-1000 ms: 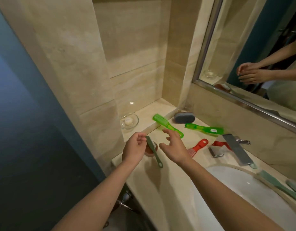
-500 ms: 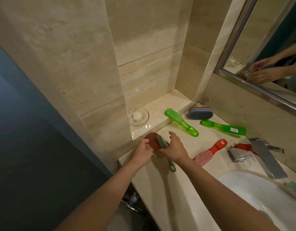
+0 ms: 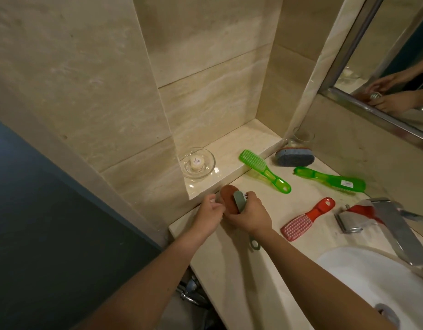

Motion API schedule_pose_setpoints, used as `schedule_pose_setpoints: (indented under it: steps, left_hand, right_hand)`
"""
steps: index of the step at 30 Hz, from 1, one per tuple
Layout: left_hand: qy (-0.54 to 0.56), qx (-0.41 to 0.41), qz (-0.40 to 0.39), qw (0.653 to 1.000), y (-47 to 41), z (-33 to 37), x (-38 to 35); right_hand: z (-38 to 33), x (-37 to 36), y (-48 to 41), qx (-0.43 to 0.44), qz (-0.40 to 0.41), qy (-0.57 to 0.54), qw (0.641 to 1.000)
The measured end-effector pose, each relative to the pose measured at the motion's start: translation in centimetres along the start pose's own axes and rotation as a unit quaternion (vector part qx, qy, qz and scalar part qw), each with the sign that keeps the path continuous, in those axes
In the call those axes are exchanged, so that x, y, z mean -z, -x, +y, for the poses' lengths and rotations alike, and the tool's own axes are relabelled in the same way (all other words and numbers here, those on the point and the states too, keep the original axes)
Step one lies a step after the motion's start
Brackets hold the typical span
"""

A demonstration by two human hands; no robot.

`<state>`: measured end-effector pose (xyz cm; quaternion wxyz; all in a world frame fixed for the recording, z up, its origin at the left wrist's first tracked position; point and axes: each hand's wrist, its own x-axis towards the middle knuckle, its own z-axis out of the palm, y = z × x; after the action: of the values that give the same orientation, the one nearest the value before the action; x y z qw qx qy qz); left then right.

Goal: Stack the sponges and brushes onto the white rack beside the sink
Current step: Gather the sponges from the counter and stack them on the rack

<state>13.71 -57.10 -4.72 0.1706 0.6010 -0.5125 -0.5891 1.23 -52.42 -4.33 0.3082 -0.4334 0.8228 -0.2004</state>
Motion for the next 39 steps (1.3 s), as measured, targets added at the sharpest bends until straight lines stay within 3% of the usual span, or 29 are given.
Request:
schedule_pose_setpoints:
  steps: [4,7,11,14,19,24,31,35,39]
  left_hand:
    - [-0.016,-0.004,0.003,1.0,-0.2,1.5,-1.6]
    - [-0.057,-0.018,0.002,0.998,-0.4,2.4,-2.9]
    - [-0.064,-0.063,-0.005,0.996,-0.5,4.1,-4.3]
    - [-0.059,-0.118,0.026,0.991,-0.4,5.8,-5.2]
    - [-0.022,-0.19,0.073,0.979,-0.4,8.0,-6.5]
    - [0.001,-0.171,0.042,0.984,-1.6,8.7,-7.9]
    - [0.0,-0.143,0.049,0.989,-4.3,9.3,-9.4]
    - [0.0,-0.145,0.039,0.989,-6.0,9.0,-9.9]
    - [-0.012,-0.13,0.021,0.991,-6.3,9.1,-10.1]
  right_hand:
    - [0.5,1.5,0.3,0.017,0.001,-0.106,0.994]
    - [0.8,2.8,0.4,0.02,-0.032,-0.122,0.992]
    - [1.8,5.0,0.0,-0.03,-0.051,-0.149,0.987]
    - [2.7,6.4,-0.4,-0.054,-0.017,-0.188,0.981]
    - [4.5,8.3,-1.9,-0.049,-0.001,-0.15,0.987]
    - [5.9,9.9,-3.7,-0.02,-0.016,-0.051,0.998]
    - [5.1,13.7,-8.5,0.04,0.122,-0.021,0.991]
    - [4.1,14.6,-11.8,0.095,0.11,0.037,0.989]
    - [4.5,13.8,-14.3,0.098,0.079,0.137,0.983]
